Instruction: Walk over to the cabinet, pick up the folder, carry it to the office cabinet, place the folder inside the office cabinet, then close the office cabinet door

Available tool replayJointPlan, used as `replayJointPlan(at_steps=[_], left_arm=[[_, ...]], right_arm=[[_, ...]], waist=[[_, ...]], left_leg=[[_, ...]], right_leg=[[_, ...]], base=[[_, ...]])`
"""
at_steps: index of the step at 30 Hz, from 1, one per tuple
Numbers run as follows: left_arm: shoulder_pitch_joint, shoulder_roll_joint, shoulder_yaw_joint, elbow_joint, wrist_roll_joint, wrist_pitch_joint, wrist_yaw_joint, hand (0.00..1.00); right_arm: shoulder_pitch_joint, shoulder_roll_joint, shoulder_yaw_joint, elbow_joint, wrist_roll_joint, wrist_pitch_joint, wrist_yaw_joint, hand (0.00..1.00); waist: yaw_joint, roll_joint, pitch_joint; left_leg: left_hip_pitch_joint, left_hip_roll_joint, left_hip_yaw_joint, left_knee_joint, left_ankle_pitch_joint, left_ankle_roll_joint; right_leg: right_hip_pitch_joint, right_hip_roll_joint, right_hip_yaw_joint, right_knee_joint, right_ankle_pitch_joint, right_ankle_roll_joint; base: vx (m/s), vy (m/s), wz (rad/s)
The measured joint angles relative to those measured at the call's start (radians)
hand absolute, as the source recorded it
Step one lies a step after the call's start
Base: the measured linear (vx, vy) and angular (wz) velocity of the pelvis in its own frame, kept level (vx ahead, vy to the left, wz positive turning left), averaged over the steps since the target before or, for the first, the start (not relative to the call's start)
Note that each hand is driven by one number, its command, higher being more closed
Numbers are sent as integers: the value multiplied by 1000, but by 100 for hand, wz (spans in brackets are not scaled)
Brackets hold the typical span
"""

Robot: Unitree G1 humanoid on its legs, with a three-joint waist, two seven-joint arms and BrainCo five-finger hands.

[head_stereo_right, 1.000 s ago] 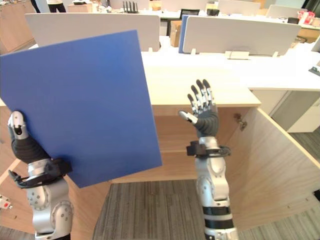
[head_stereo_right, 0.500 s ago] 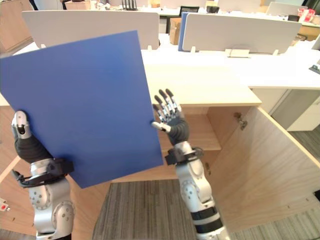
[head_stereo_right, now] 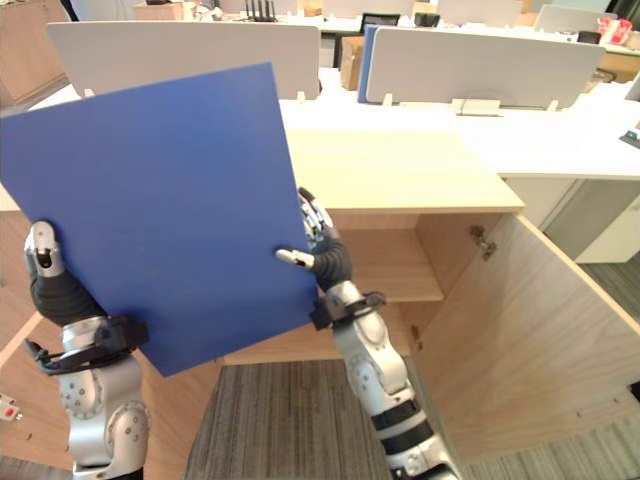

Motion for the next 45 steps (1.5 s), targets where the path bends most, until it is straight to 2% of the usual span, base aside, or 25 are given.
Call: replayJointPlan(at_steps=[1,9,12,20,21,29,31,33,36,37,38,41,43,45], left_arm=[[0,0,0,0,0,0,1,100],[0,25,5,-1,-17,-13,6,100],[0,50,6,-3,-34,-32,5,100],[0,89,6,-3,-97,-56,-13,100],[0,89,6,-3,-101,-59,-16,0],[16,114,-13,3,-162,-56,-44,0],[53,131,-41,18,-162,-55,-79,0],[110,154,-92,38,-165,-40,-145,0],[218,194,-184,151,-220,27,-334,0],[223,197,-190,166,-229,36,-351,0],[245,207,-212,239,-253,66,-405,0],[274,225,-220,456,-244,136,-485,0],[274,241,-221,545,-211,156,-509,0],[272,241,-213,640,-94,159,-517,0]], right_arm=[[-14,-15,8,5,-11,3,0,100],[-99,-102,56,37,-28,23,50,100],[-153,-151,90,59,40,32,77,100],[-249,-254,176,76,162,33,83,100],[-258,-268,186,76,174,33,85,100],[-269,-341,231,76,231,35,113,100],[-261,-366,226,73,236,53,123,100],[-206,-391,178,52,206,77,146,100],[7,-438,11,-77,53,97,206,100],[18,-441,0,-83,43,97,210,100],[60,-452,-54,-99,14,99,229,100],[113,-452,-245,-135,-65,85,249,100],[113,-451,-311,-135,-113,69,240,100],[113,-448,-366,-135,-193,53,218,100]], waist=[[0,0,0],[4,0,-4],[4,0,-8],[9,5,-19],[9,6,-20],[7,9,-45],[5,9,-45],[7,9,-46],[7,10,-44],[6,11,-44],[1,11,-44],[-15,13,-43],[-18,13,-43],[-19,13,-43]], left_leg=[[0,0,0,0,0,0],[0,1,0,0,2,-1],[0,1,0,0,2,-1],[-2,5,0,0,4,-3],[-2,5,0,0,4,-4],[-7,11,1,0,4,-6],[-7,11,1,0,5,-6],[-7,12,1,0,5,-6],[-12,11,1,0,4,-6],[-12,11,1,0,4,-6],[-13,12,1,0,4,-6],[-22,13,11,0,4,-6],[-22,14,11,0,4,-6],[-24,15,11,0,3,-7]], right_leg=[[0,0,0,0,0,0],[0,1,0,1,0,0],[-1,1,0,1,0,-1],[-2,4,0,1,1,-1],[-2,5,1,1,1,-2],[-7,9,2,0,1,-2],[-7,9,2,1,1,-2],[-7,9,2,1,1,-2],[-10,7,2,1,1,-2],[-11,7,2,1,1,-2],[-12,8,2,1,1,-2],[-28,11,13,2,1,-2],[-29,13,14,1,1,-2],[-29,15,13,-2,1,-2]], base=[[0,0,0],[0,0,0],[0,0,0],[0,0,0],[0,0,0],[0,0,0],[0,0,0],[0,0,0],[0,0,0],[0,0,0],[0,0,0],[-10,1,-9],[-11,0,-4],[0,0,0]])
